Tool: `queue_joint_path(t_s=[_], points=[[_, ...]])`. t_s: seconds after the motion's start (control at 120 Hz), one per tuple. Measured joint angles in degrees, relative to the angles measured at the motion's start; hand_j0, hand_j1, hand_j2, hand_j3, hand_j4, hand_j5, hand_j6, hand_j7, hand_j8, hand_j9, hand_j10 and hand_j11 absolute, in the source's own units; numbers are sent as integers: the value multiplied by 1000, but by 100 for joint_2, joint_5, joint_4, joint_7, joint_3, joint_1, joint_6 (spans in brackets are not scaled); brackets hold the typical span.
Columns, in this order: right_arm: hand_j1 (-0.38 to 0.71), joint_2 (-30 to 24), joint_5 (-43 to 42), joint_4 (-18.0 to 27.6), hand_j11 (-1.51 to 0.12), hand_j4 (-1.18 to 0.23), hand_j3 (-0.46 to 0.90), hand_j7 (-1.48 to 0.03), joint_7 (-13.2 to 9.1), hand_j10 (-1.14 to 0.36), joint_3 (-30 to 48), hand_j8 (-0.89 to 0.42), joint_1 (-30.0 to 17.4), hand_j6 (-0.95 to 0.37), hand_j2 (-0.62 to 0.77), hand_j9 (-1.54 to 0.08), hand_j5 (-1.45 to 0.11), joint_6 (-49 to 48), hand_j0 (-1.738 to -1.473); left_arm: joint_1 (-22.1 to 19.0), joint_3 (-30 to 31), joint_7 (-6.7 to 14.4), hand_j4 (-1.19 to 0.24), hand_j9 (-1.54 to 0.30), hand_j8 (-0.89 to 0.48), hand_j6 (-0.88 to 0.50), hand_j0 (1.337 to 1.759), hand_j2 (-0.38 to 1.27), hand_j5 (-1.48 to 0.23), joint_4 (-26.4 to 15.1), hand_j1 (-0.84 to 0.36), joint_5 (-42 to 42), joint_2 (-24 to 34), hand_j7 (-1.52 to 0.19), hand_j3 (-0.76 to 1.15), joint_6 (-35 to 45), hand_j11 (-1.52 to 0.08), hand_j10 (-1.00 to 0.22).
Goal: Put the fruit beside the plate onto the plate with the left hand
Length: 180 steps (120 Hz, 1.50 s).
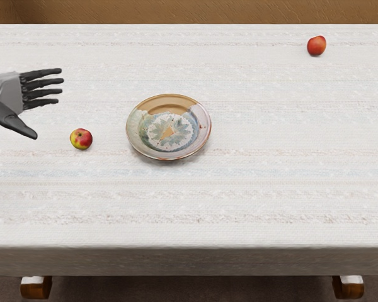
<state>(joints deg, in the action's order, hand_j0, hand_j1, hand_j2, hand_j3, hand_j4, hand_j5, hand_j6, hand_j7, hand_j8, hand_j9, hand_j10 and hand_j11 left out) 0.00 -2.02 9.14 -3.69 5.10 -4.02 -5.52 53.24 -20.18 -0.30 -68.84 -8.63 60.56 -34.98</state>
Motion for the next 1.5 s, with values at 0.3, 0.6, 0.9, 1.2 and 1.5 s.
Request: queue_joint_path(t_s=[0.3,0.6,0.9,1.2,1.5], points=[[-349,0,0,-116,0,0,0,0,0,0,2,0,-10,0,0,0,0,12,-1657,-74,5,697,-13,-15,-13,-13,1657,4,-16,-1,336,-663,-39,-15,0,625,-15,-13],[-349,0,0,-147,0,0,0,0,0,0,0,0,-10,0,0,0,0,15,-1658,907,1701,864,-124,-159,-125,-125,1658,26,-159,27,204,-1226,-1394,-159,0,3883,-159,-124],[-349,0,0,-149,0,0,0,0,0,0,1,0,-11,0,0,0,0,14,-1658,1266,2620,918,-213,-275,-213,-213,1658,44,-275,92,97,-1380,-2189,-275,0,5318,-275,-213],[-349,0,0,-149,0,0,0,0,0,0,1,0,-11,0,0,0,0,15,-1658,1488,3197,939,-232,-301,-233,-233,1658,48,-301,-234,73,-1318,-2446,-301,0,5918,-301,-232],[-349,0,0,-149,0,0,0,0,0,0,1,0,-11,0,0,0,0,14,-1658,1479,3336,996,-290,-376,-290,-290,1658,60,-376,-421,3,-1256,-2566,-376,0,6259,-376,-290]])
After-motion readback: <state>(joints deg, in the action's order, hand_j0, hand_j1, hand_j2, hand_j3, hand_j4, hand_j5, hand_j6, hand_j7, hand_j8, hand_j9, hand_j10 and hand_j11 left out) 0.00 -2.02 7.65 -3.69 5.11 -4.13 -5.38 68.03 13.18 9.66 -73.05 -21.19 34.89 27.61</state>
